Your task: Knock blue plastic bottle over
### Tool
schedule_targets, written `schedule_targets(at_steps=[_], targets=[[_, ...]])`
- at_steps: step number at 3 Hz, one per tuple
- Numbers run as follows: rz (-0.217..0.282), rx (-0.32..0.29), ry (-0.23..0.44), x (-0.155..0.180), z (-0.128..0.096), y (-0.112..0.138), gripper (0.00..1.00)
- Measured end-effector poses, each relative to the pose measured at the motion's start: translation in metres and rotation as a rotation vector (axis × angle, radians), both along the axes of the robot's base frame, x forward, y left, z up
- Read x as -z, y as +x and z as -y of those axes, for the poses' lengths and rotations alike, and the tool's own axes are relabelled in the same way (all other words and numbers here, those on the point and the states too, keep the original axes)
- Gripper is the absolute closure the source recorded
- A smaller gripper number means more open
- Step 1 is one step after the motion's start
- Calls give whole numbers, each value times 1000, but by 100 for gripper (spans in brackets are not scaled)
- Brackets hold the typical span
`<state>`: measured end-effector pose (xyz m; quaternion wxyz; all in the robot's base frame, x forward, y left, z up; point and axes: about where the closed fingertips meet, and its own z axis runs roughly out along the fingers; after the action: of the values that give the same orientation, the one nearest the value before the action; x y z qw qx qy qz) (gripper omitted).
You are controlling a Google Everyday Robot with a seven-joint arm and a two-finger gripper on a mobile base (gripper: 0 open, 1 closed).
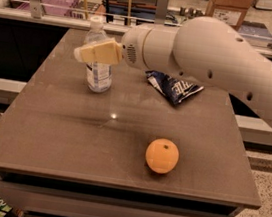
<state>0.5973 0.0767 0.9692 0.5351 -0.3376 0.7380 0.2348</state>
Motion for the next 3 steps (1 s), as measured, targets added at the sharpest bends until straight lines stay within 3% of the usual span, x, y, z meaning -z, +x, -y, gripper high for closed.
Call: schedule_targets(at_steps=[2,3], targets=[[18,0,118,18,-43,-1,0],[54,19,160,29,-56,10,0]])
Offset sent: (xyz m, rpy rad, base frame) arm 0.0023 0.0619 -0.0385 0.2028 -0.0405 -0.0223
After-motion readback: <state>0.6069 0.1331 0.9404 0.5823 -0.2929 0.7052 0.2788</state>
